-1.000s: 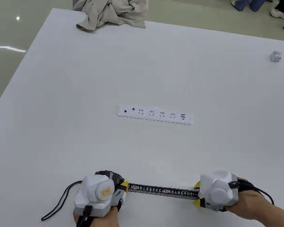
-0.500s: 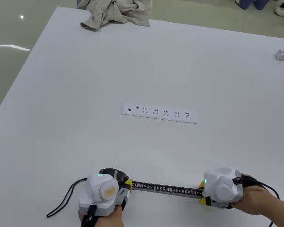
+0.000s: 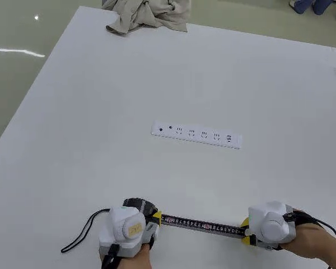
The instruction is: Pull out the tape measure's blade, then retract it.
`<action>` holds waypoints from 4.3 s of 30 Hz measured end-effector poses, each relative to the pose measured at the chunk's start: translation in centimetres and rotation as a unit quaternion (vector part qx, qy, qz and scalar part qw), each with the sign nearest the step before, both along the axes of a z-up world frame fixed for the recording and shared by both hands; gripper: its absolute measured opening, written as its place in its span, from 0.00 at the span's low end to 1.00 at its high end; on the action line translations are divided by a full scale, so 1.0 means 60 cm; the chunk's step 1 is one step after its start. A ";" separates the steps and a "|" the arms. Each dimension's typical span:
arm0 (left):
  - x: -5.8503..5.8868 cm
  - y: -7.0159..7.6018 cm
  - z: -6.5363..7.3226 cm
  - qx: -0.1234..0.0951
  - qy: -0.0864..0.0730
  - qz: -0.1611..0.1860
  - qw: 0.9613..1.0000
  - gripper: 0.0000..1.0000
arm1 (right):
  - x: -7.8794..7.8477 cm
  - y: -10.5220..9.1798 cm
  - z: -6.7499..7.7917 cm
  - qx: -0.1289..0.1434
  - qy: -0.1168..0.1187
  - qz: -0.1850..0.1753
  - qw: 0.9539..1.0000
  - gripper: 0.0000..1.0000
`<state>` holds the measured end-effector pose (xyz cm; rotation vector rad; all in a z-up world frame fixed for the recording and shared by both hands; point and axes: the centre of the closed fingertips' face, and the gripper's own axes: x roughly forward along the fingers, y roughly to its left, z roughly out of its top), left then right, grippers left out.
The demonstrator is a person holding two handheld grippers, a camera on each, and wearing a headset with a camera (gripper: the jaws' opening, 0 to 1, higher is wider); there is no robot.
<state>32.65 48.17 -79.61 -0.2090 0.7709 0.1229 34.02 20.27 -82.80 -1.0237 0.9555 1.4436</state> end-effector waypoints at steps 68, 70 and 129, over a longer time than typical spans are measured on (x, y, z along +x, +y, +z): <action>0.000 -0.002 0.002 0.014 -0.004 0.009 1.000 0.60 | -0.005 0.072 0.004 0.034 -0.016 -0.017 0.999 0.14; 0.000 -0.002 0.001 0.013 -0.004 0.009 1.000 0.60 | -0.006 0.075 0.005 0.036 -0.016 -0.017 0.999 0.14; 0.000 -0.002 0.000 0.013 0.000 0.005 1.000 0.60 | -0.016 0.178 0.001 0.054 -0.006 -0.018 0.998 0.13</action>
